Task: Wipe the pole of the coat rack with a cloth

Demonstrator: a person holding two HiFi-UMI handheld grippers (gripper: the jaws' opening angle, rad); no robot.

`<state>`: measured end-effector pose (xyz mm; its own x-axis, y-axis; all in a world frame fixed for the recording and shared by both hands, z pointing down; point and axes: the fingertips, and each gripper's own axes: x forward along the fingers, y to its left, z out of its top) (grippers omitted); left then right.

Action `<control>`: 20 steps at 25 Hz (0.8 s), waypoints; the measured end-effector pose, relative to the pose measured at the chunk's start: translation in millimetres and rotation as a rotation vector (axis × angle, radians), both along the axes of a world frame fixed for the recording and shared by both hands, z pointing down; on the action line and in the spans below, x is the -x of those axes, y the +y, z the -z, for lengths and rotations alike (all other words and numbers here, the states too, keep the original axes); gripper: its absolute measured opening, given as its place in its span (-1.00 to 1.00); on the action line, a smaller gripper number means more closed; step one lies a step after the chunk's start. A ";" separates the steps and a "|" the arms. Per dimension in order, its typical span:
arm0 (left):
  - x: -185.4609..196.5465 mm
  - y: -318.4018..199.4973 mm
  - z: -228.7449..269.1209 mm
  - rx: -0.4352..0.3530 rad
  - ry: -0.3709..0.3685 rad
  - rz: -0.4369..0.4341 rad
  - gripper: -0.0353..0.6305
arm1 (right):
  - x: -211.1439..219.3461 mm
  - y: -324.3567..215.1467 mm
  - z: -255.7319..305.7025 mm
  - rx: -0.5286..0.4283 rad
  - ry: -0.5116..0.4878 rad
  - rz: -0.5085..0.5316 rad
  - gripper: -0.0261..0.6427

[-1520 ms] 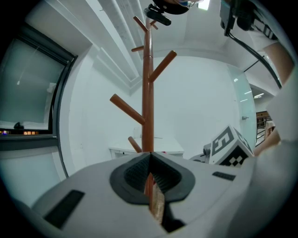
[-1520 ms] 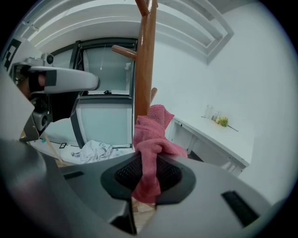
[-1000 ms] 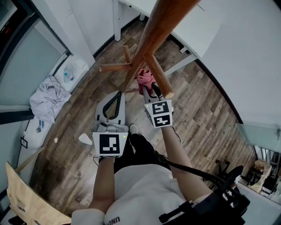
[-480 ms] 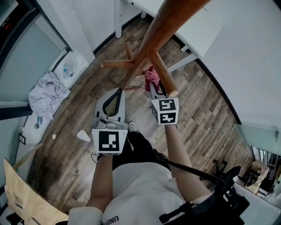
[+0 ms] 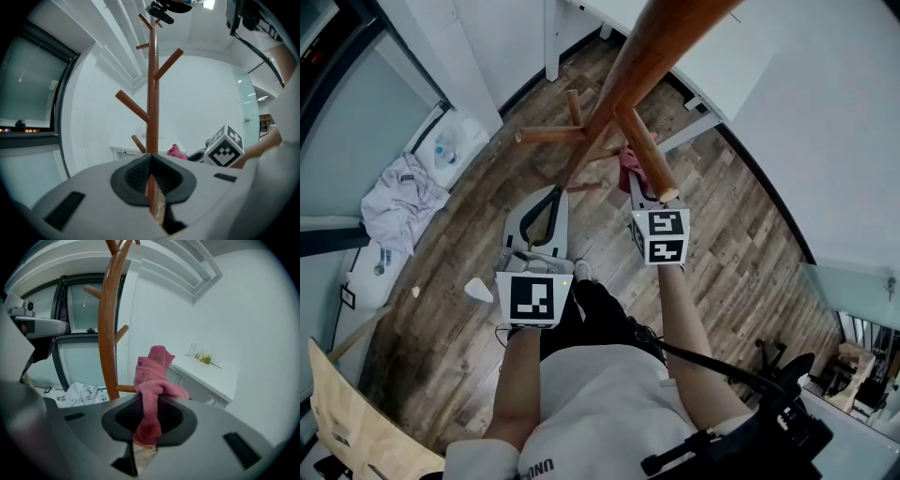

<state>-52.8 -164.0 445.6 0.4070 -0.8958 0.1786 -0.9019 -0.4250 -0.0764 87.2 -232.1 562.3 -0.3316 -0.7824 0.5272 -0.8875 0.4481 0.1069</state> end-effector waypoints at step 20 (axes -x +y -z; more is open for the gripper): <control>-3.2 -3.2 25.3 -0.073 0.048 0.004 -0.85 | -15.5 3.6 61.3 -0.150 -0.028 -0.062 -0.69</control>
